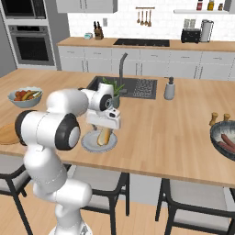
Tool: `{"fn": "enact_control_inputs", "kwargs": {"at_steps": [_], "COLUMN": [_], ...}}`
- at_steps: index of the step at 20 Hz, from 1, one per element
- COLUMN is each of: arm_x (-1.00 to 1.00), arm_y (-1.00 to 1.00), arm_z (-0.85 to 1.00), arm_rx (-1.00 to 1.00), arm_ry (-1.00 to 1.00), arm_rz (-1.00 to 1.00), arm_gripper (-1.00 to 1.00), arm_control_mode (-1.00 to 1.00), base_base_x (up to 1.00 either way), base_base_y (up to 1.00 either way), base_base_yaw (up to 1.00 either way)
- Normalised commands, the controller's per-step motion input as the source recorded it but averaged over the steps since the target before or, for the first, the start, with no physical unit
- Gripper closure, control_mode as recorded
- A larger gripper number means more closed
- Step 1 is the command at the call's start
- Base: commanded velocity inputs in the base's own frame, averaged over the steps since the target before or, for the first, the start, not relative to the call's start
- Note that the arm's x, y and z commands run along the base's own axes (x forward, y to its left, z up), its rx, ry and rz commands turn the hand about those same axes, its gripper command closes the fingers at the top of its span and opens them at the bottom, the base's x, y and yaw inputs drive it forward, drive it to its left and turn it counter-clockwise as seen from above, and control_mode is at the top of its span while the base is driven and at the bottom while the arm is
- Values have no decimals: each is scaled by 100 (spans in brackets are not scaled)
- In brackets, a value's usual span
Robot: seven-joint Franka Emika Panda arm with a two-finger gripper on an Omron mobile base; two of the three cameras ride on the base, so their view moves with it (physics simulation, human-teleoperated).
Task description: Place one bun and one sausage from the bowl on each plate.
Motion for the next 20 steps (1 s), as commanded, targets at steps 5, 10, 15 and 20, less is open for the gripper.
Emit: {"fn": "enact_control_inputs", "kwargs": {"at_steps": [5,10,15,20], "arm_x": [-67,-16,-57,-28], "arm_y": [1,4,32,48], "arm_z": [85,80,26,30], "arm_rx": [0,0,-7,-6], "arm_ry": [0,0,0,-1], "arm_rz": [0,0,0,1], "arm_gripper": [-100,-100,-100,-100], "arm_control_mode": [-100,-100,-100,-100], "base_base_x": [0,0,0,0], "base_base_y": [0,0,0,0], "base_base_yaw": [0,0,0,0]}}
